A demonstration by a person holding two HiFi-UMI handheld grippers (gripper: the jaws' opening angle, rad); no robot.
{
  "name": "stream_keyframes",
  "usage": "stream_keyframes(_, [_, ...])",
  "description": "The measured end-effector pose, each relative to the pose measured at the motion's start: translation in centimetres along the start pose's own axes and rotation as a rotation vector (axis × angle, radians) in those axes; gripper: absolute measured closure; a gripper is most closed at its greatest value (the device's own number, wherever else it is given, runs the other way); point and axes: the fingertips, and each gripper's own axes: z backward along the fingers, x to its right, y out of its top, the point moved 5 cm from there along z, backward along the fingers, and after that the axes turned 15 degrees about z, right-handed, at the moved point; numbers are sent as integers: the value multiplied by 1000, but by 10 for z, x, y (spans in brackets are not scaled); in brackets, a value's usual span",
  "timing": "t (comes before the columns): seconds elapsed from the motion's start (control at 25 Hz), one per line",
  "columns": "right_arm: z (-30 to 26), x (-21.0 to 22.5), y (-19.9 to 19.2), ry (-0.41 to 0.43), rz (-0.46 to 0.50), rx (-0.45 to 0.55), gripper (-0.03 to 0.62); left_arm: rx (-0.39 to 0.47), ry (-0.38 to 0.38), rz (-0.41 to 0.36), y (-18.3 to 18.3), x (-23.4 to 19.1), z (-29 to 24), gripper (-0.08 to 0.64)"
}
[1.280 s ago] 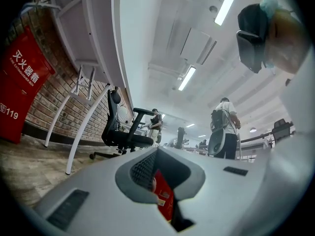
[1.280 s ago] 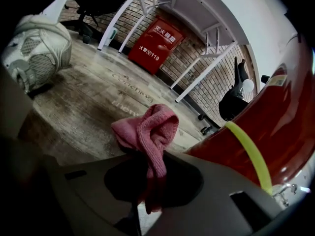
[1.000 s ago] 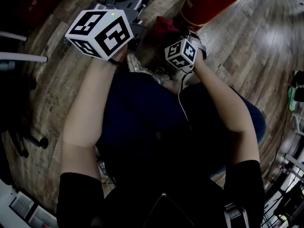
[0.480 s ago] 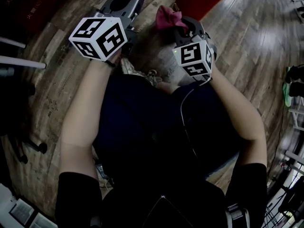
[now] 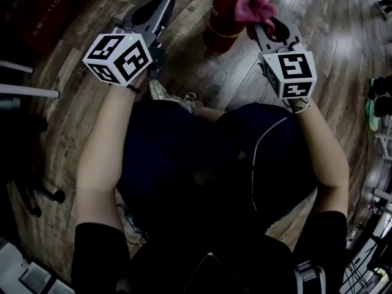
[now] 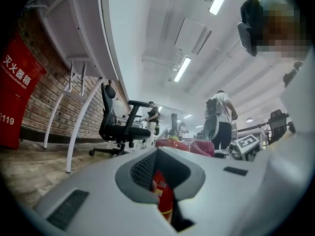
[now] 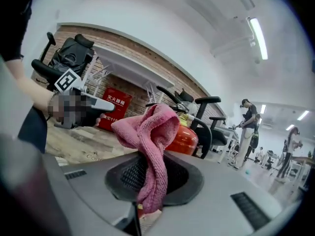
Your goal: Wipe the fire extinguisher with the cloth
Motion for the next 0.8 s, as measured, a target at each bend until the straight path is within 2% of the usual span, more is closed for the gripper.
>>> stream_keyframes(0.4, [39,53,-38,-42,-194,-10,522,-19,-2,-29,-8,1,-6,546])
stream_keyframes(0.56, [53,71,-55,-86,-255,-3,522,-27,-12,-44,-12,3,-8,546])
stream_keyframes(0.68, [61,79,-71,-113,-303,-16,522,-44,-11,-55,-15,3,-10,546])
stream_keyframes(0.8, [63,78,-88,-103,-380,-32,522,-60,-5,-77,-18,1,-9,546])
